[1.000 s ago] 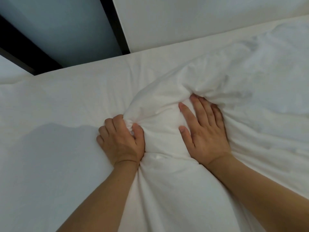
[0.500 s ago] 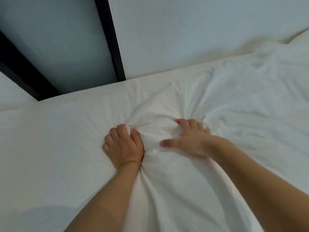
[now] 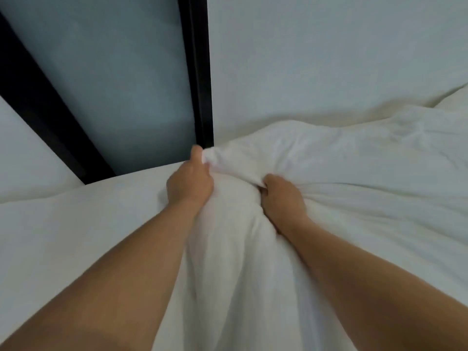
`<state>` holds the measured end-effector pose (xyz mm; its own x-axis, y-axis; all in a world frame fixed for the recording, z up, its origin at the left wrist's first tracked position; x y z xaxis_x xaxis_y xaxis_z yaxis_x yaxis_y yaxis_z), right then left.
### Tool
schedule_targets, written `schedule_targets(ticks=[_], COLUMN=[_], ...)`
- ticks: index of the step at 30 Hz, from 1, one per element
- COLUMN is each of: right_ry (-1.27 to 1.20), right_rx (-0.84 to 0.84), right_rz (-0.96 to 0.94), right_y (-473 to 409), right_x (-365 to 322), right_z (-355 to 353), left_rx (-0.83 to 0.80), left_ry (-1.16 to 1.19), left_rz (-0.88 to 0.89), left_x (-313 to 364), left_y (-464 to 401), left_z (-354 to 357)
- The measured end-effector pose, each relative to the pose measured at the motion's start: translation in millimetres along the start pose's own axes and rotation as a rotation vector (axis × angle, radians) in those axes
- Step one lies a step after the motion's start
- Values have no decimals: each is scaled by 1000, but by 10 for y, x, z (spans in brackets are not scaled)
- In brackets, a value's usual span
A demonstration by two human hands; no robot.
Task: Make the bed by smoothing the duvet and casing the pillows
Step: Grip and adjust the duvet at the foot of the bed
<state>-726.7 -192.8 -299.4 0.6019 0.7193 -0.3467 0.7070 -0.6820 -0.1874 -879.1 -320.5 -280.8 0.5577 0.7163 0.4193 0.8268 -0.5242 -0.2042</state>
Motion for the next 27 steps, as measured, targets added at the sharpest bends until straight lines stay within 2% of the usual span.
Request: schedule_targets(ticks=[1,4,7,12,14,17,19,21,27], right_ry=[48,52,9,-93,-45,3,70,130,-37], right_rx=[41,220,248,83,-104,-463,-627,-626,-485], right_rz=[-17,-21,-22,166,235,174,145,53,-113], right_y=[110,39,-75,-15,70,414,621,619,560], right_x=[73,194,180,-79,-268,-612,-726,-714,-406], right_z=[251,586,561,270,99,-22,86,211,73], left_rx=[5,178,194,162,138,126,115,110,96], left_ry=[20,20,-14,14,12,7,20,45,119], left_rz=[-3,-47,-57,-80,-104,-127,-129,-126,-143], left_x=[-200,-414,-371,-431,-444,-496,-521,-536,-479], left_y=[154,176,64,98,75,76,80,66,92], left_z=[262,681,696,713,745,801,824,834,749])
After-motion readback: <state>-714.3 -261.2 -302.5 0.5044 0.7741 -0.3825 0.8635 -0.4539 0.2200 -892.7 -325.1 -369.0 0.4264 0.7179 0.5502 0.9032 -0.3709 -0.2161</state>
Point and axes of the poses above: each hand's wrist, its own y-axis away from the middle knuckle, its own z-axis out of the palm, x = y × z, the point moved 4 cm from there along -y, towards the middle knuckle, and after that the axes turned 1 degree about -y, right-handed, at the moved point
